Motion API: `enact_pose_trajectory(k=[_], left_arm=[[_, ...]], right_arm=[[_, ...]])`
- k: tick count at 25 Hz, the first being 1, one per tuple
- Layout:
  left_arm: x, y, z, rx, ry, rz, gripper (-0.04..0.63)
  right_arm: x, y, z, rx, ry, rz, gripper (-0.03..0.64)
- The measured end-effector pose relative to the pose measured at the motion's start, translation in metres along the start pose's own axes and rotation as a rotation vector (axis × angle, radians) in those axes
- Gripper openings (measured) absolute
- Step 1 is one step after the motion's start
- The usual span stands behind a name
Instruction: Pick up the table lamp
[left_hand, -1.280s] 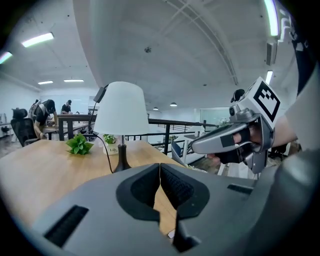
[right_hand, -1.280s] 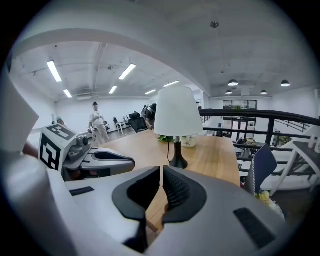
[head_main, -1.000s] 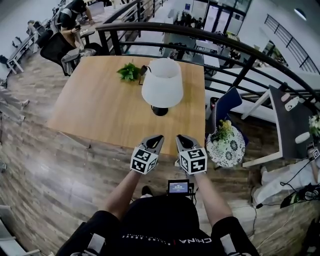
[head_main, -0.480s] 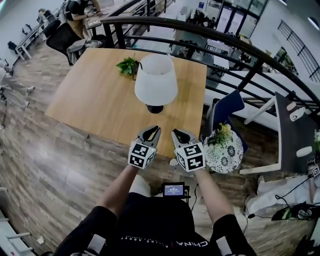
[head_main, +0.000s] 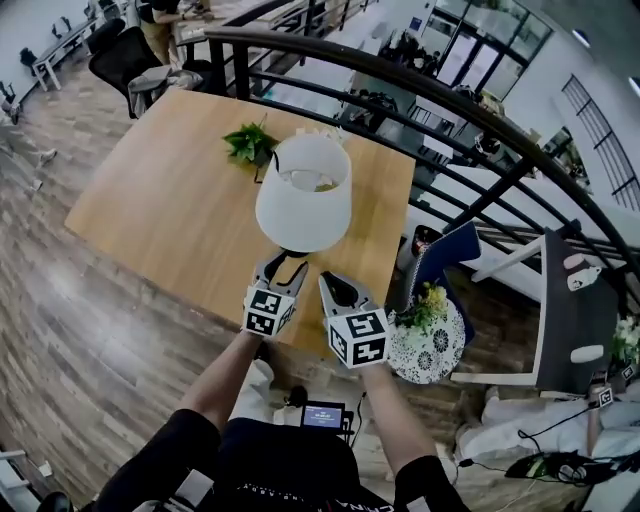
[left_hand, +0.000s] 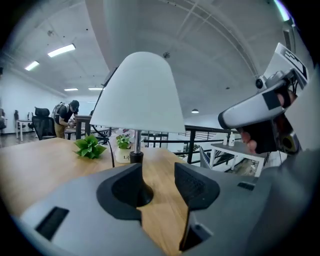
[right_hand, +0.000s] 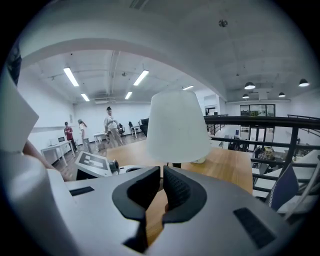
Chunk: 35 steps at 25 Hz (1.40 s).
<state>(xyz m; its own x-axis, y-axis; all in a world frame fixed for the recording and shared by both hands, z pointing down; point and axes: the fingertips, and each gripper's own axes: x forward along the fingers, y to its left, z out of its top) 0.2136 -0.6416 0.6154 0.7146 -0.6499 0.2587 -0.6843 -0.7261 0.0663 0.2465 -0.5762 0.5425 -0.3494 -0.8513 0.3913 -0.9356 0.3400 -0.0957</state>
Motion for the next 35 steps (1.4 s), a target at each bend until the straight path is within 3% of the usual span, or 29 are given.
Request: enact_pose_trajectory(k=[9,18,22,26,35], left_arm=[[0.064,0.043,0.018,0.048,-0.137,0.051,0.195],[0.097,0.060,0.042,0.115,-0.287,0.106,0.195],[0.108,0.063,0.049,0.138,-0.318,0.106,0.193],[0.111,0.066,0.055,0.157,-0.344,0.130,0.080],[0.097,0.067,0.067,0.139,-0.364,0.136,0.066]], right_arm=[[0.042,-0.028,0.019,0.044,-0.056,0.030,0.043],[0.056,-0.043,0.012,0.071,-0.071,0.040,0.043],[0.056,-0.047,0.008,0.071,-0.069,0.037,0.043],[0.056,-0.053,0.004,0.075,-0.072,0.021,0.043],[0.055,-0.064,0.006,0.078,-0.077,-0.021,0.043]])
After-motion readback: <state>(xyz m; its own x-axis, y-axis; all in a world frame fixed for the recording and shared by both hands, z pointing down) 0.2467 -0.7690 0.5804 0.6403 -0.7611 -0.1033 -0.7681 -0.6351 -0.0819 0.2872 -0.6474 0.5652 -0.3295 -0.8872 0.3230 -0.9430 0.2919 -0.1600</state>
